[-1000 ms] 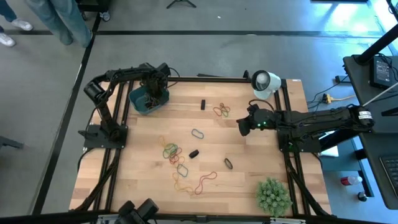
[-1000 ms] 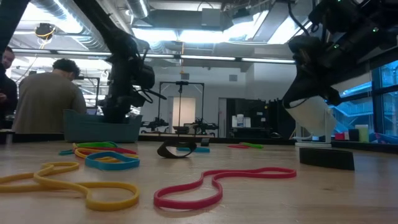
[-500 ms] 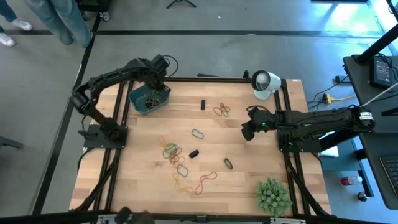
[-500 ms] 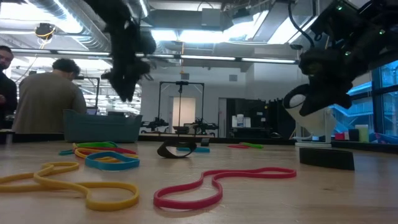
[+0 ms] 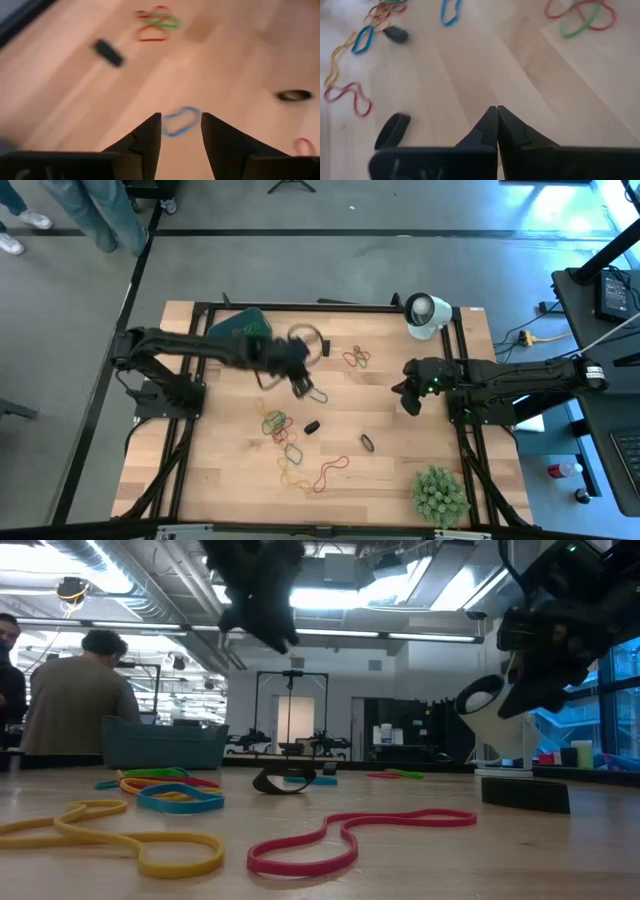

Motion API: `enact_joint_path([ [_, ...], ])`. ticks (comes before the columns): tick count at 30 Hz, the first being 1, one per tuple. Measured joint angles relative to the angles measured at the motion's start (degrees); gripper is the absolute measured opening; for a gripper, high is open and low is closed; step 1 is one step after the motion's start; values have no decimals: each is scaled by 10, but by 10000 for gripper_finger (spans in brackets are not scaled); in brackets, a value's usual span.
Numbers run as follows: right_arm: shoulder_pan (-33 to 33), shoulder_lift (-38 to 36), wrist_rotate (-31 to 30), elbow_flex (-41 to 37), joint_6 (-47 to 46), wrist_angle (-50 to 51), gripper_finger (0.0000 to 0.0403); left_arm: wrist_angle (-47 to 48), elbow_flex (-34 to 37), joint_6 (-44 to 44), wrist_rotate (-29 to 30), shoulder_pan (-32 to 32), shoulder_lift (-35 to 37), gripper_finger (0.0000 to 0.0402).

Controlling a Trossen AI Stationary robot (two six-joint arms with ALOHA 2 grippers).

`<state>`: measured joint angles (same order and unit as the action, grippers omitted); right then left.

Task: Pick and place rubber bands into bin
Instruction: Put the bottom right red rubber band into the bin

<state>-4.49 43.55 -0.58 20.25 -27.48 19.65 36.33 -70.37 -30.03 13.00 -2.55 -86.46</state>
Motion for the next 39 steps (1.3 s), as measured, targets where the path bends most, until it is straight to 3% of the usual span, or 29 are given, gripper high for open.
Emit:
enact_joint_path([
  [8,0,-2,39,0,53,0,2,-48,-29,-72,8,121,-92,134],
  [15,0,-2,67,0,58,9,2,-37,-136,23,-13,176,-211,134],
  [21,0,-2,68,0,57,39,2,33,-215,72,-22,185,-277,134],
  [39,2,-2,67,0,23,51,3,87,-258,82,-37,193,-294,134],
])
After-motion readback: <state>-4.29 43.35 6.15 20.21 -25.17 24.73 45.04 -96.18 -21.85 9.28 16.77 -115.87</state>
